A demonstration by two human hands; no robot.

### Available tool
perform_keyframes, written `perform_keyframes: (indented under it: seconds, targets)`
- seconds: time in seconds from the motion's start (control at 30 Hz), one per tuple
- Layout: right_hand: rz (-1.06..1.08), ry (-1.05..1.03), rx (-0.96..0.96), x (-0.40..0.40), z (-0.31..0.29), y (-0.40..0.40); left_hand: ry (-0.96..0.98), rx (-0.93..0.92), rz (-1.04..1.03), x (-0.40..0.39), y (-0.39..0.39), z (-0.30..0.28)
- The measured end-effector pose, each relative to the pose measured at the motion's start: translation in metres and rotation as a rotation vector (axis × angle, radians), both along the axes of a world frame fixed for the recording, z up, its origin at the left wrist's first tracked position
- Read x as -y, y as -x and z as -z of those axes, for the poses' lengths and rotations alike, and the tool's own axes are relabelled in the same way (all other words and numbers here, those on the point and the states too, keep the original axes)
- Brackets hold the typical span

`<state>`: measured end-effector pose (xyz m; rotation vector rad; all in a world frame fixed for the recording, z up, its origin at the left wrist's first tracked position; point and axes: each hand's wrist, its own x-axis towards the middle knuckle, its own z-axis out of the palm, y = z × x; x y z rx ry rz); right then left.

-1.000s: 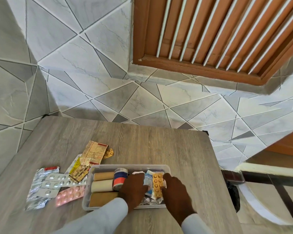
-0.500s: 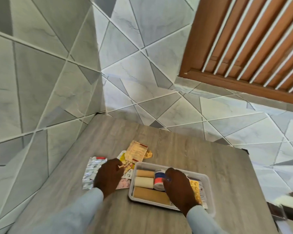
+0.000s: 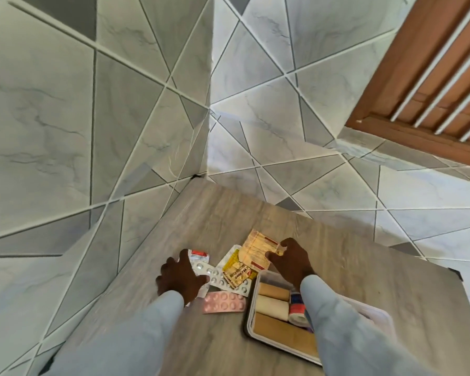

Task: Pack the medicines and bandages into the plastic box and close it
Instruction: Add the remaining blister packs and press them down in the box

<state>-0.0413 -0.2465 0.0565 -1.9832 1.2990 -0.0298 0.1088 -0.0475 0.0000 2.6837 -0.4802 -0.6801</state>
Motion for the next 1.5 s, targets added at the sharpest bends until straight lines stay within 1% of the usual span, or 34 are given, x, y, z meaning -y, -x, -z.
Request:
perform_keyframes:
  seconds: [0.13, 0.27, 0.4, 0.43, 0.47, 0.53, 0.57, 0.6, 0.67, 0.7, 0.73, 0.83, 0.97, 1.07, 1.2, 1.3, 1.37, 1.43, 1.5]
  targets:
    - [0.096, -0.080, -0.121, 0.016, 0.021, -0.023, -0.096, 0.032, 0.027, 0.015, 0.003, 0.013]
    - [0.189, -0.158, -0.122, 0.026, 0.040, -0.045, -0.154, 0.100, 0.052, 0.017, -0.001, 0.017]
    - [0.243, -0.127, -0.148, 0.032, 0.057, -0.058, -0.157, 0.085, 0.048, 0.016, -0.010, 0.014]
    - [0.259, -0.141, -0.137, 0.035, 0.066, -0.060, -0.125, 0.056, 0.029, 0.015, -0.013, 0.014]
    - [0.269, -0.161, -0.126, 0.039, 0.076, -0.060, -0.052, 0.003, -0.010, 0.014, -0.016, 0.014]
    - [0.273, -0.239, -0.079, 0.063, 0.123, -0.059, 0.166, -0.146, -0.126, 0.012, -0.022, 0.016]
    - [0.277, -0.287, -0.031, 0.070, 0.137, -0.058, 0.257, -0.203, -0.179, 0.010, -0.025, 0.019]
    - [0.282, -0.335, 0.014, 0.070, 0.137, -0.057, 0.313, -0.243, -0.229, 0.008, -0.027, 0.019]
    - [0.301, -0.378, 0.110, 0.049, 0.098, -0.057, 0.377, -0.308, -0.305, 0.005, -0.032, 0.021]
    - [0.291, -0.385, 0.147, 0.033, 0.067, -0.056, 0.390, -0.327, -0.327, 0.003, -0.035, 0.022]
    - [0.269, -0.389, 0.181, 0.025, 0.051, -0.055, 0.395, -0.336, -0.343, 0.001, -0.039, 0.024]
    - [0.216, -0.384, 0.292, 0.021, 0.030, -0.049, 0.441, -0.341, -0.399, -0.004, -0.052, 0.025]
    - [0.229, -0.435, 0.429, 0.026, 0.008, -0.031, 0.546, -0.350, -0.446, 0.000, -0.055, 0.001]
    - [0.241, -0.460, 0.534, 0.031, -0.014, -0.002, 0.668, -0.364, -0.414, 0.016, -0.041, -0.025]
    - [0.309, -0.398, 0.617, 0.035, -0.043, 0.068, 0.806, -0.505, -0.277, 0.050, 0.003, -0.060]
    - [0.349, -0.284, 0.611, 0.032, -0.050, 0.139, 0.779, -0.569, -0.104, 0.074, 0.048, -0.071]
    - [0.358, -0.146, 0.603, 0.028, -0.051, 0.185, 0.759, -0.598, -0.025, 0.091, 0.083, -0.072]
    - [0.315, 0.127, 0.446, 0.026, -0.047, 0.222, 0.731, -0.599, 0.036, 0.107, 0.119, -0.069]
    - [0.182, 0.378, 0.199, 0.022, -0.038, 0.241, 0.702, -0.597, 0.084, 0.117, 0.153, -0.067]
